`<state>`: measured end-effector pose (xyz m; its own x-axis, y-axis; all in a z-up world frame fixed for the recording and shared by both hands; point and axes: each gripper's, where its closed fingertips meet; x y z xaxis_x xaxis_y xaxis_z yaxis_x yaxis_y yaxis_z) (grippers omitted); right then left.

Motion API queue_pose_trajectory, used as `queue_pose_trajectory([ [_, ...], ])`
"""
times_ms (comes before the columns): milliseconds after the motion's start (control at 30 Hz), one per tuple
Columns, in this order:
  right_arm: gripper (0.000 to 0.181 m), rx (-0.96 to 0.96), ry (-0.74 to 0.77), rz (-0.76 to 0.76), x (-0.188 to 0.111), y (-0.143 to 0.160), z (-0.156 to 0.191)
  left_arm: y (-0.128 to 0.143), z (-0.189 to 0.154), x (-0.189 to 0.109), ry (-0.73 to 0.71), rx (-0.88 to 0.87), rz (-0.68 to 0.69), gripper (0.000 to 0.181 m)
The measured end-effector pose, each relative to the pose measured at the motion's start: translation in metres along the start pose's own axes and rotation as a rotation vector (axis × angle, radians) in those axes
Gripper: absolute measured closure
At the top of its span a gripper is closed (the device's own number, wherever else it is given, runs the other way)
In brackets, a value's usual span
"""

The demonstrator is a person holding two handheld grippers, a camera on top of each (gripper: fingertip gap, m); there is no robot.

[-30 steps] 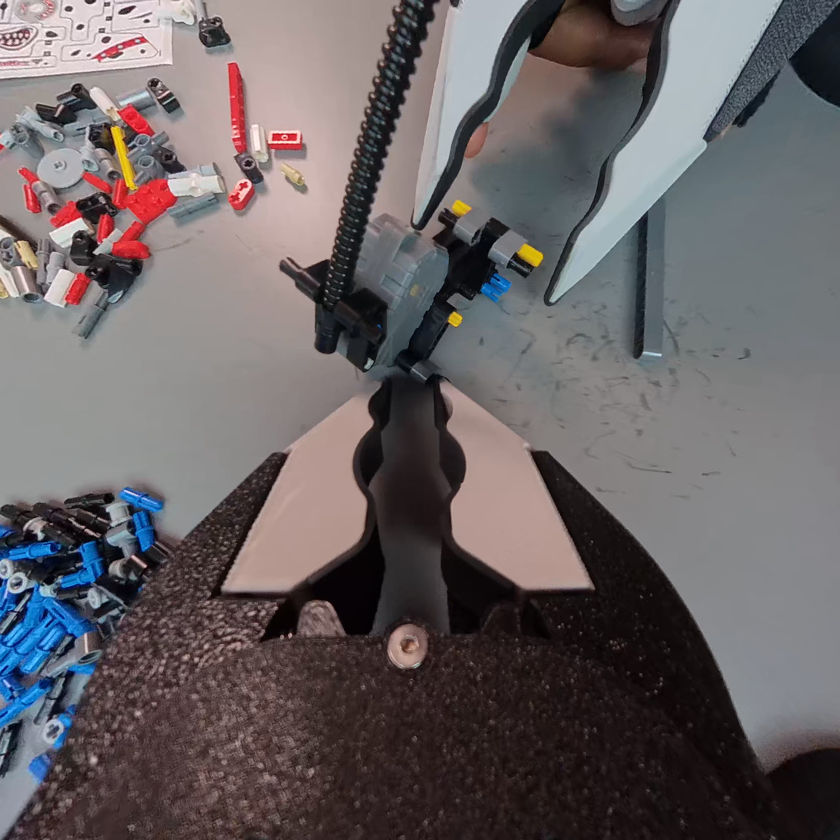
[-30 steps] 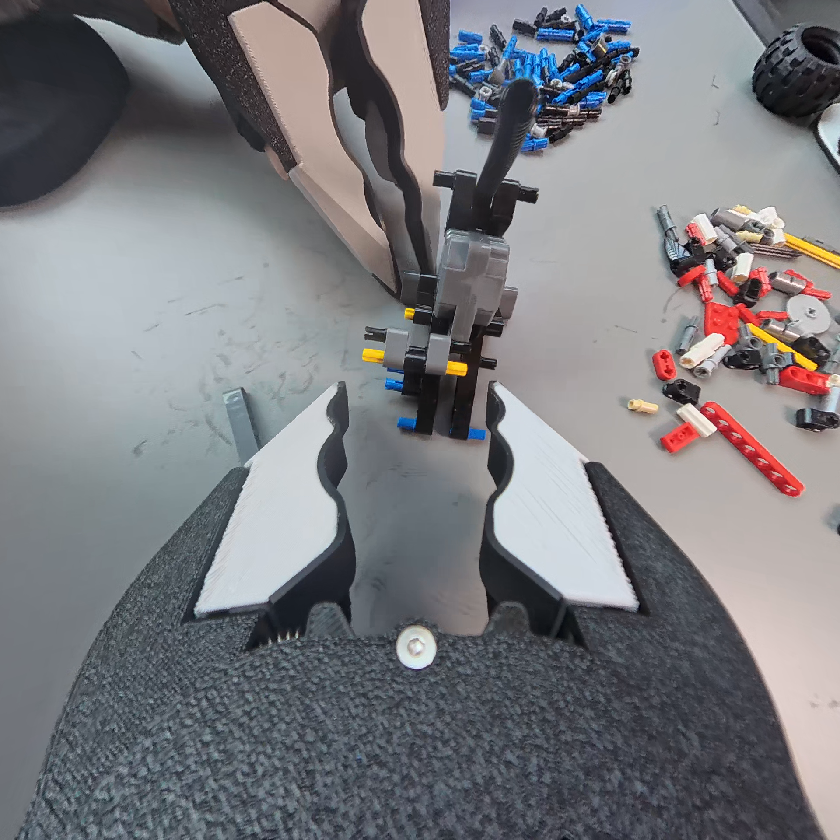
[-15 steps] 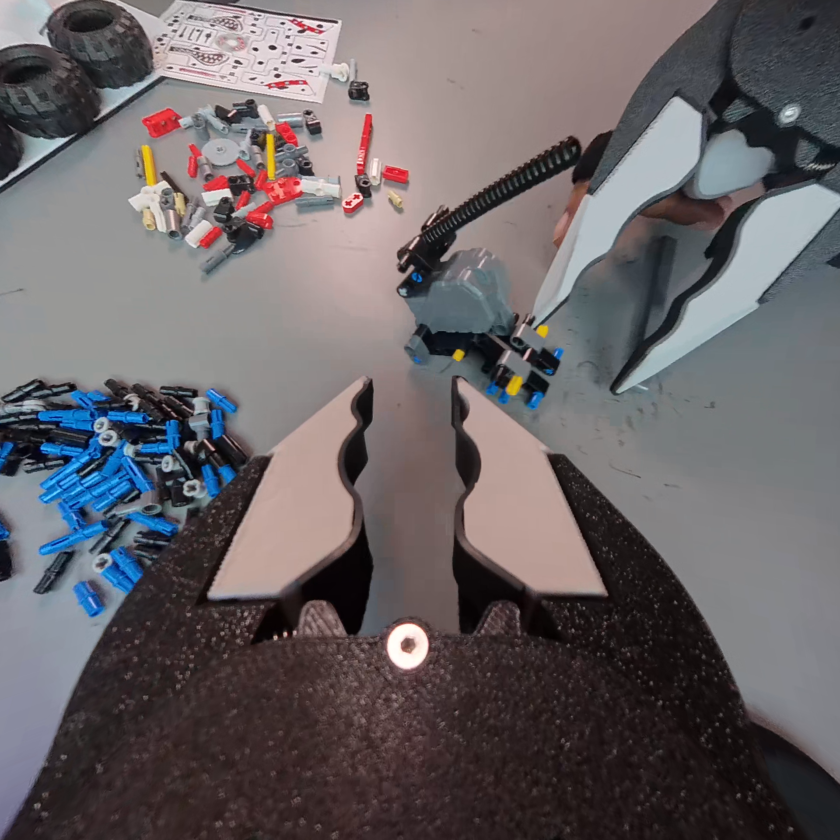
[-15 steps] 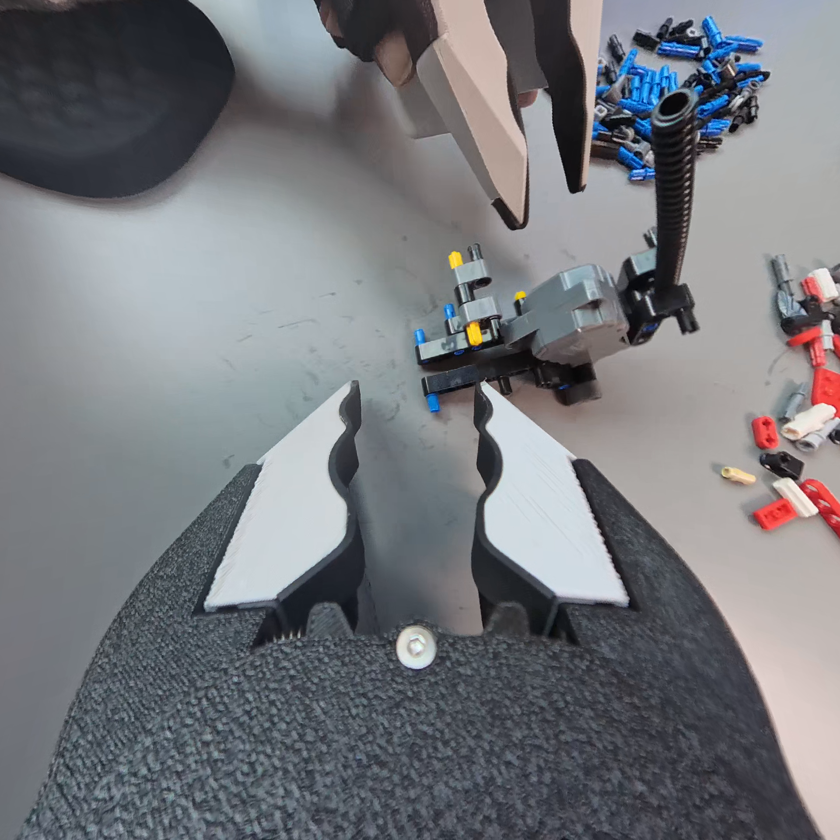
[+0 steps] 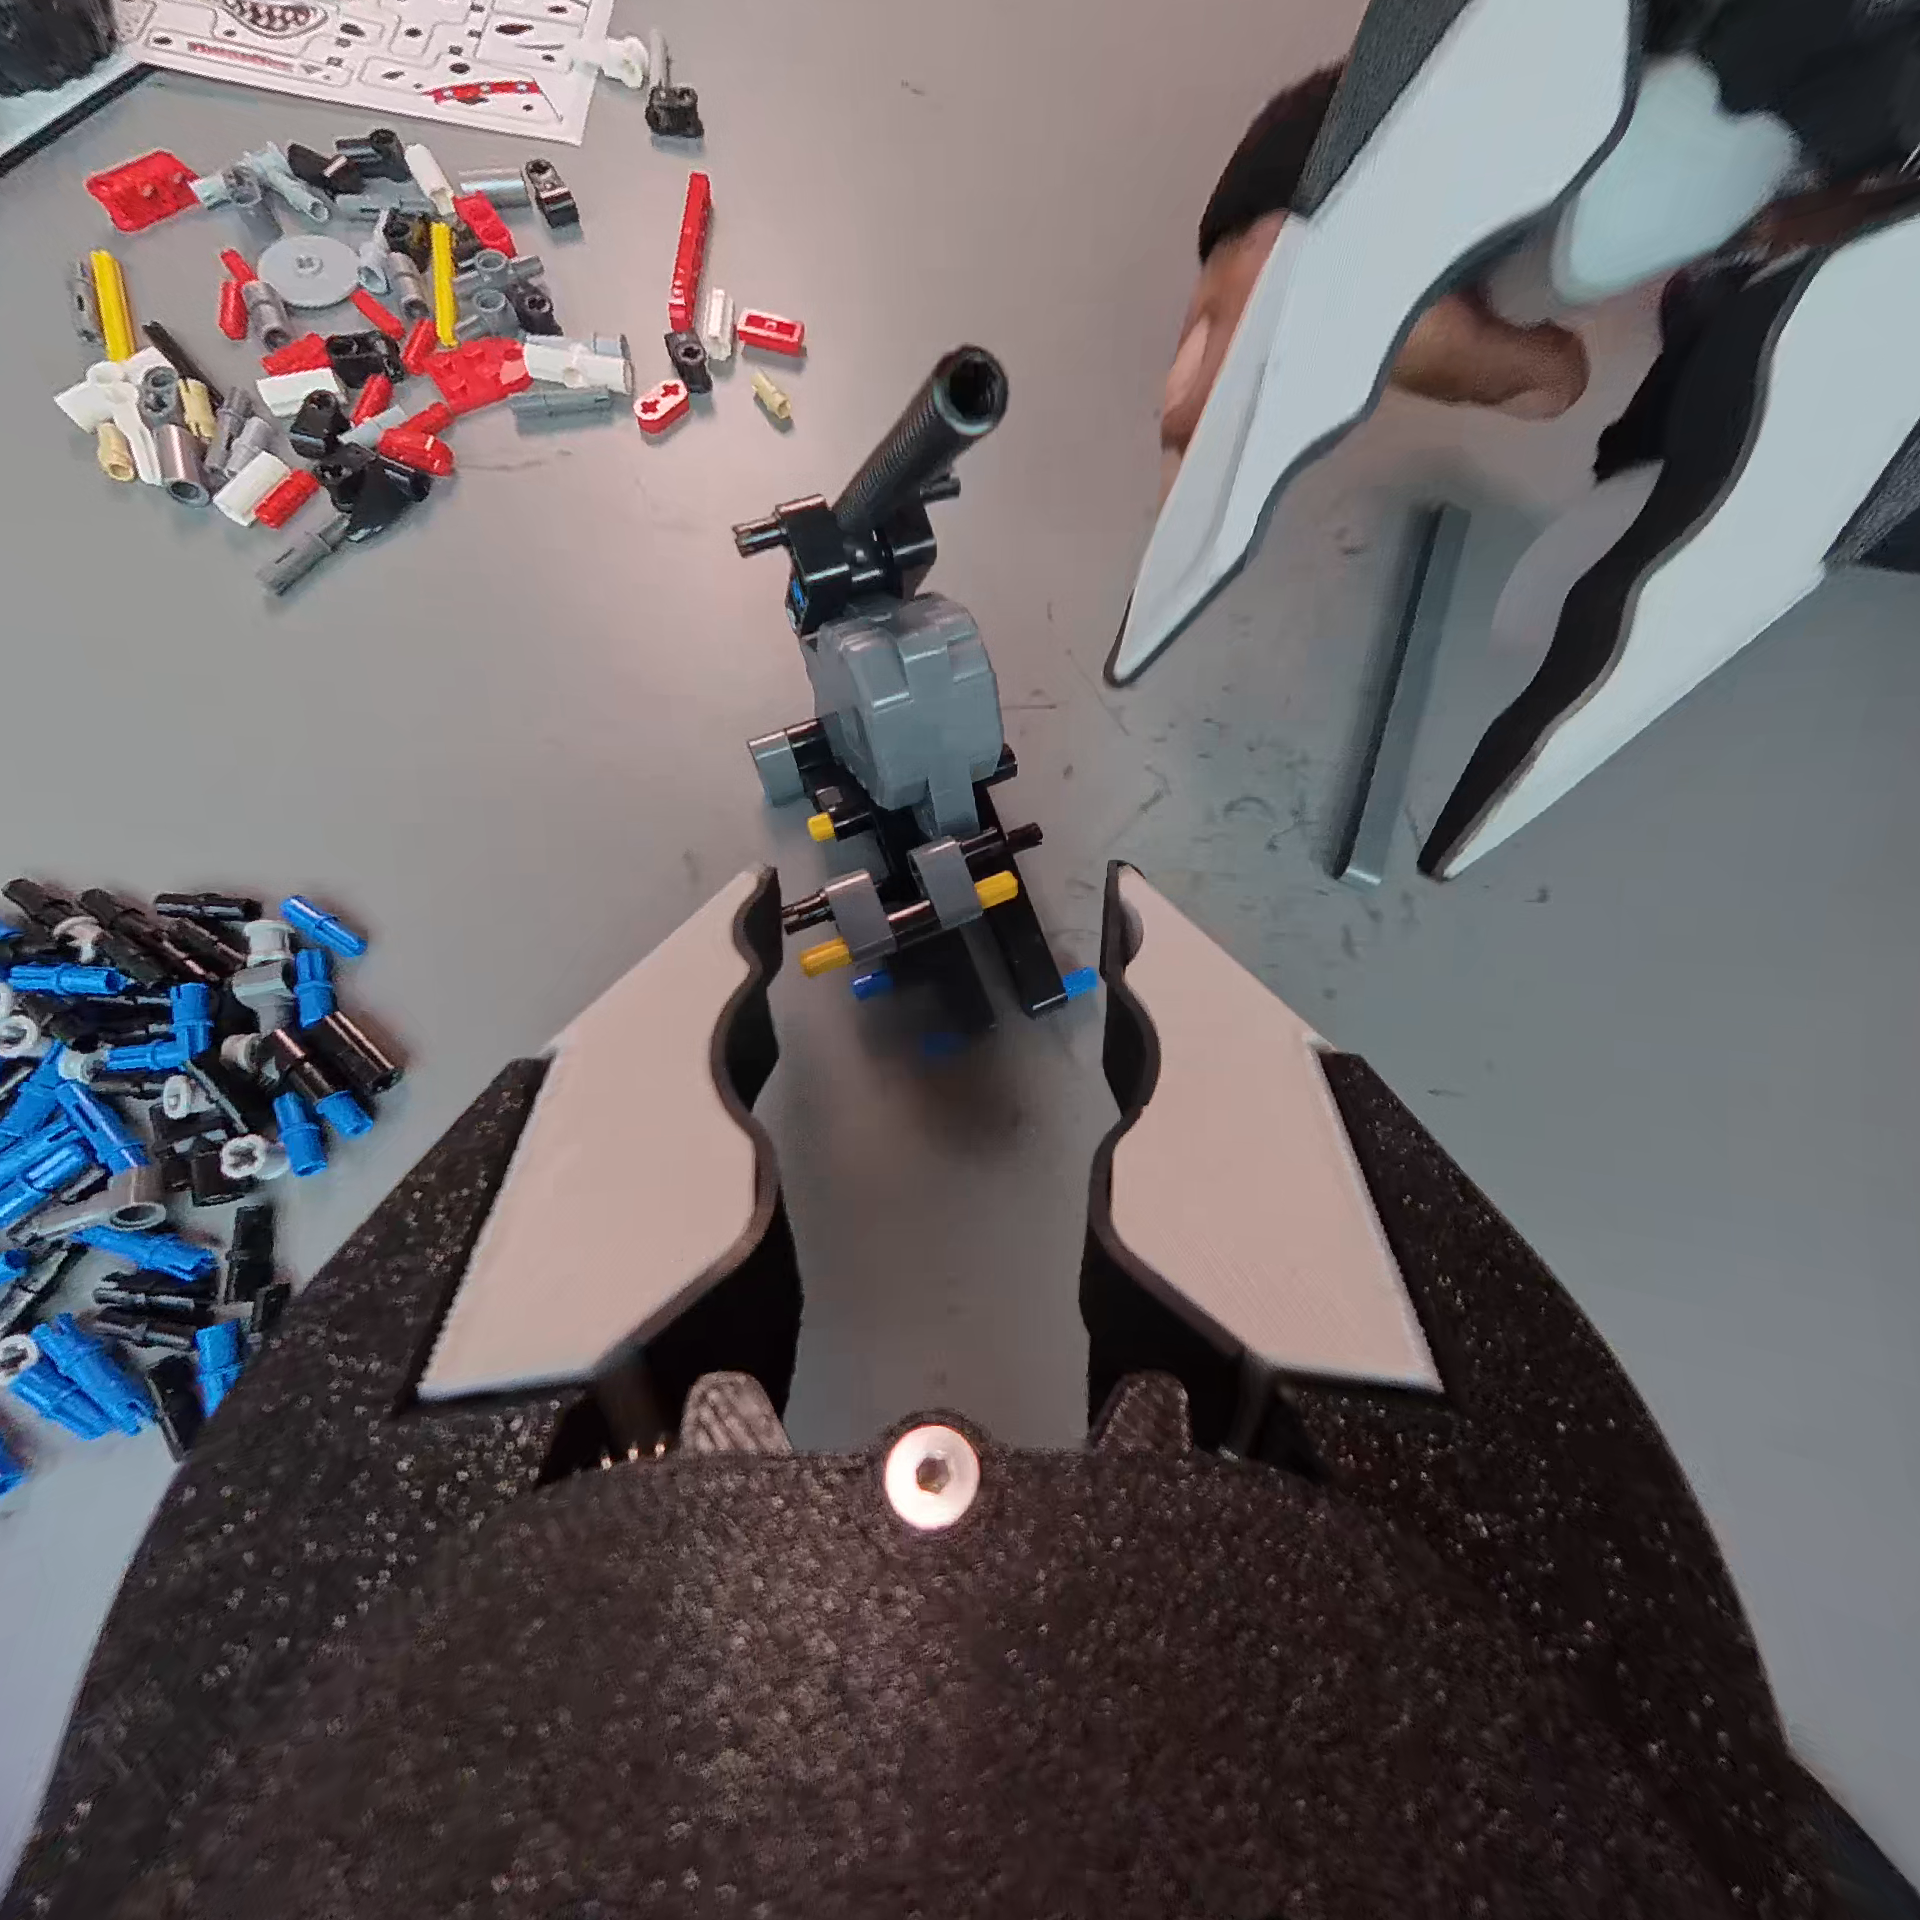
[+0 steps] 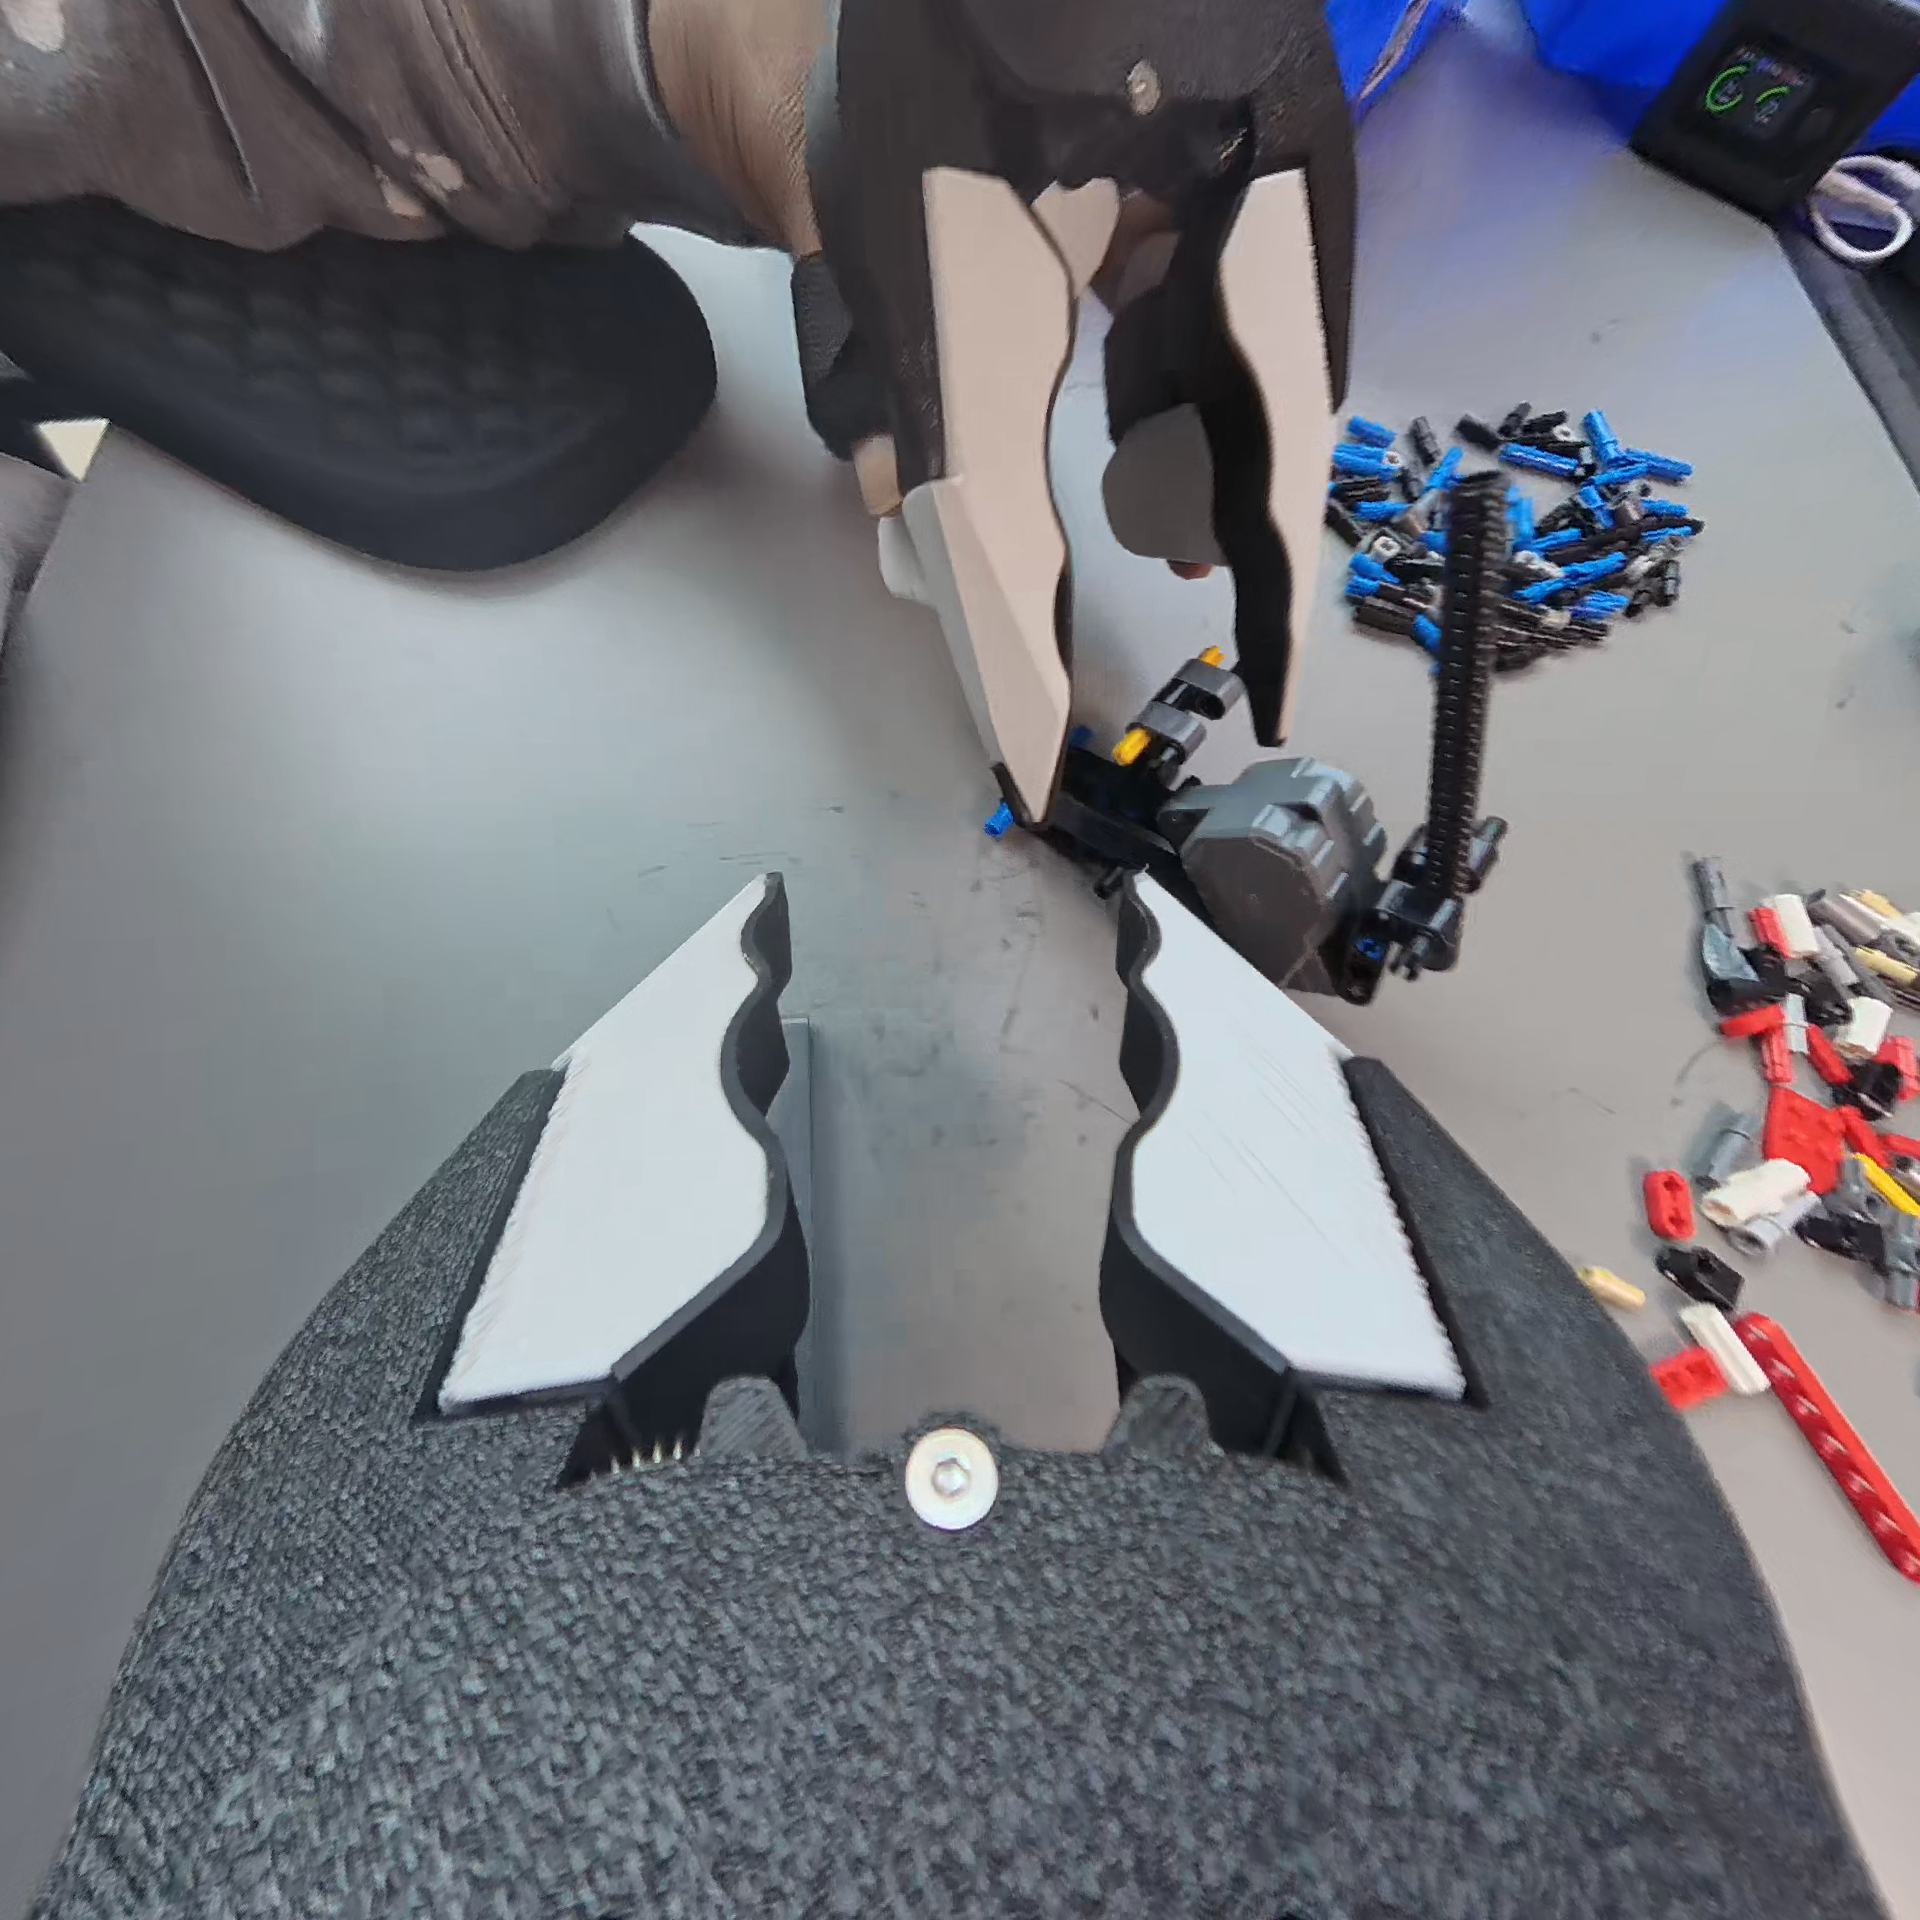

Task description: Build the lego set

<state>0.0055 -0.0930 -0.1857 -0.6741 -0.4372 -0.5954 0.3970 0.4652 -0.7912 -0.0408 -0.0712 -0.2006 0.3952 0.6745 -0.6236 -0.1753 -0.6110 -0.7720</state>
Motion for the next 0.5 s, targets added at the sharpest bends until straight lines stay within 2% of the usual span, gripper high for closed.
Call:
queue_pose_trajectory([
  [100, 0.120, 0.029, 0.052, -0.020, -0.017, 0.004, -0.012, 0.010, 0.007, 0.003, -0.048, 0.060, 0.062, 0.126],
  [200, 0.121, 0.050, 0.083, -0.025, -0.025, 0.010, -0.020, 0.012, 0.016, 0.000, -0.079, 0.049, 0.061, 0.133],
  [400, 0.121, 0.039, 0.091, 0.008, -0.024, 0.020, -0.019, 0.016, 0.039, -0.012, -0.144, 0.001, 0.046, 0.138],
  [500, 0.121, 0.037, 0.094, 0.012, -0.024, 0.021, -0.019, 0.015, 0.039, -0.018, -0.134, -0.009, 0.036, 0.138],
])
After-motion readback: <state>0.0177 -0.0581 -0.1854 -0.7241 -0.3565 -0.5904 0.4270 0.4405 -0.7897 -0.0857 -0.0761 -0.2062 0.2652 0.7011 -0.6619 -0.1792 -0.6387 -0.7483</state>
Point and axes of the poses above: each gripper's, where its closed fingertips meet, x out along the fingers, y out of its underside, z = x × y across the jaws, and after that the axes turned 1 degree about -x, right-handed
